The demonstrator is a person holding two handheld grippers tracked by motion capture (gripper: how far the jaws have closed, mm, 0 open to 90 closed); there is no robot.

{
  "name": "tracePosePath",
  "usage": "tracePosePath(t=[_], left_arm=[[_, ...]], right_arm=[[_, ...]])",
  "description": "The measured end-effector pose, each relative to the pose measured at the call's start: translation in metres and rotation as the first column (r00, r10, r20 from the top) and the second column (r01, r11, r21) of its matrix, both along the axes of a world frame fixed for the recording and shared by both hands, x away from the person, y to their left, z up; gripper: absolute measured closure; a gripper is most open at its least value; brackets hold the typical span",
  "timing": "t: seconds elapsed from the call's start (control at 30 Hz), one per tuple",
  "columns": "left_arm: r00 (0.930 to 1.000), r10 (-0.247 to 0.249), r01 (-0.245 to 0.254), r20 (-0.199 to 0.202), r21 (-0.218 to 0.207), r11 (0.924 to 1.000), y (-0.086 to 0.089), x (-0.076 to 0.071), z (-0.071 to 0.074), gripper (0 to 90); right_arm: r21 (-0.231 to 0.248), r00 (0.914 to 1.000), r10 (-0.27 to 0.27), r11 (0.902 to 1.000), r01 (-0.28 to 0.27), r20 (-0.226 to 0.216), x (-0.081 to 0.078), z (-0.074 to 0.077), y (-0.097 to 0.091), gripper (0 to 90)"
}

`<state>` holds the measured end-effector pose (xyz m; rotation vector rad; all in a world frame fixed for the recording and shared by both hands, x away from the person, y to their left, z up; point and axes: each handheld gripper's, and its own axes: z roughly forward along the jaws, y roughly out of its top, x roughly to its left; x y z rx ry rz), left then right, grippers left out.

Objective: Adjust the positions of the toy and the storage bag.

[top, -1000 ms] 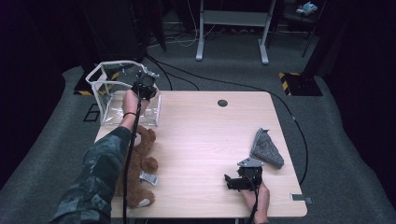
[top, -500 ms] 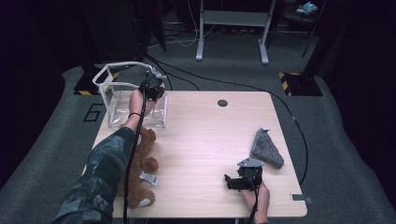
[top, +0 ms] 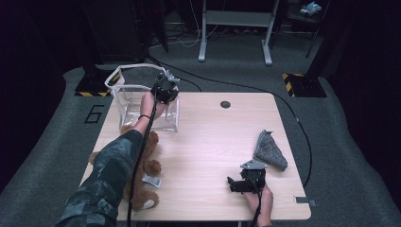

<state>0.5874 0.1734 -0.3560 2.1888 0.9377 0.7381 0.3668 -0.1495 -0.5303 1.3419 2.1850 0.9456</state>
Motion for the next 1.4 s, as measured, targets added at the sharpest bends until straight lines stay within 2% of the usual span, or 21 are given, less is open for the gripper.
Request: tracePosePath(t=[0.17, 0.27, 0.3, 0.37, 0.4, 0.5, 0.57, 0.7, 0.77, 0.8, 0.83, 0.87, 0.93, 0.97, 1.03, 1.07, 1.13, 1.17, 1.27, 1.33, 1.4], left_arm=[[0.9991, -0.042, 0.042, -0.008, -0.022, 0.9989, -0.010, -0.005, 0.000, 86.4], [0.9989, -0.047, 0.046, -0.009, -0.042, 0.9981, -0.009, -0.007, 0.002, 78.1], [0.9989, -0.046, 0.046, -0.004, -0.041, 0.9981, -0.007, -0.008, 0.005, 72.8], [0.9997, -0.026, 0.025, -0.003, -0.063, 0.9977, 0.000, -0.011, 0.010, 48.8], [0.9997, -0.026, 0.025, -0.003, -0.063, 0.9977, 0.000, -0.011, 0.010, 44.6], [0.9997, 0.000, 0.002, 0.025, -0.108, 0.9941, 0.016, -0.014, 0.022, 35.0], [0.9982, 0.040, -0.032, 0.044, -0.160, 0.9866, 0.031, -0.016, 0.032, 32.5], [0.9882, 0.142, -0.129, 0.058, -0.189, 0.9735, 0.071, -0.014, 0.045, 27.3], [0.9849, 0.164, -0.150, 0.057, -0.193, 0.9697, 0.077, -0.014, 0.046, 26.6], [0.9760, 0.213, -0.198, 0.048, -0.213, 0.9567, 0.094, -0.012, 0.047, 26.2], [0.9760, 0.213, -0.198, 0.048, -0.213, 0.9567, 0.094, -0.012, 0.047, 25.3], [0.9631, 0.261, -0.242, 0.064, -0.217, 0.9457, 0.109, -0.010, 0.047, 24.8], [0.9595, 0.276, -0.258, 0.059, -0.215, 0.9421, 0.116, -0.010, 0.046, 23.7], [0.9540, 0.296, -0.278, 0.050, -0.222, 0.9346, 0.121, -0.009, 0.046, 17.2], [0.9434, 0.331, -0.317, 0.022, -0.231, 0.9199, 0.134, -0.006, 0.044, 14.9], [0.9337, 0.358, -0.351, -0.013, -0.224, 0.9089, 0.147, -0.002, 0.042, 11.6], [0.9164, 0.398, -0.396, -0.037, -0.228, 0.8896, 0.158, 0.001, 0.040, 6.9], [0.9164, 0.398, -0.396, -0.037, -0.228, 0.8896, 0.158, 0.001, 0.040, 4.5], [0.8932, 0.442, -0.448, -0.081, -0.246, 0.8594, 0.175, 0.004, 0.036, 3.2], [0.8689, 0.486, -0.494, -0.095, -0.240, 0.8360, 0.186, 0.006, 0.032, 3.6], [0.8559, 0.508, -0.515, -0.095, -0.256, 0.8185, 0.193, 0.006, 0.029, 6.1]], right_arm=[[0.000, 1.0000, -0.001, 1.0000, 0.001, 0.000, 0.000, 0.000, 0.000, 3.0], [0.000, 1.0000, -0.001, 1.0000, 0.001, 0.001, 0.000, 0.000, 0.000, 3.1], [0.000, 1.0000, -0.001, 1.0000, 0.001, 0.001, 0.000, 0.000, 0.000, 3.1], [0.001, 1.0000, -0.002, 1.0000, 0.002, 0.000, 0.000, 0.000, 0.000, 3.1], [0.001, 1.0000, -0.002, 1.0000, 0.002, 0.000, 0.000, 0.000, 0.000, 3.1], [0.001, 1.0000, -0.002, 1.0000, 0.002, 0.000, 0.000, 0.000, 0.000, 3.2], [0.000, 1.0000, -0.003, 1.0000, 0.003, 0.000, 0.000, 0.000, 0.000, 3.2], [-0.002, 1.0000, -0.004, 1.0000, 0.004, 0.000, 0.000, 0.000, 0.000, 3.3], [-0.004, 1.0000, 0.001, 1.0000, -0.001, 0.001, 0.000, 0.000, 0.000, 3.3], [-0.004, 1.0000, 0.000, 1.0000, 0.000, 0.001, 0.000, 0.000, 0.000, 3.3], [-0.004, 1.0000, 0.000, 1.0000, 0.000, 0.001, 0.000, 0.000, 0.000, 3.3], [-0.004, 1.0000, 0.000, 1.0000, 0.000, 0.001, 0.000, 0.000, 0.000, 3.3], [-0.003, 1.0000, -0.002, 1.0000, 0.002, 0.000, 0.000, 0.000, 0.000, 3.3], [-0.003, 1.0000, -0.002, 1.0000, 0.002, -0.001, 0.000, 0.000, 0.000, 3.3], [-0.003, 1.0000, 0.000, 1.0000, 0.000, -0.001, 0.000, 0.000, 0.000, 3.3], [-0.003, 1.0000, -0.002, 1.0000, 0.002, -0.001, 0.000, 0.000, 0.000, 3.3], [-0.003, 1.0000, -0.002, 1.0000, 0.002, 0.000, 0.000, 0.000, 0.000, 3.3], [-0.003, 1.0000, -0.002, 1.0000, 0.002, 0.000, 0.000, 0.000, 0.000, 3.3], [-0.003, 1.0000, -0.003, 1.0000, 0.003, -0.001, 0.000, 0.000, 0.000, 3.3], [-0.003, 1.0000, -0.002, 1.0000, 0.002, -0.001, 0.000, 0.000, 0.000, 3.3], [-0.003, 1.0000, -0.002, 1.0000, 0.002, -0.001, 0.000, 0.000, 0.000, 3.3]])
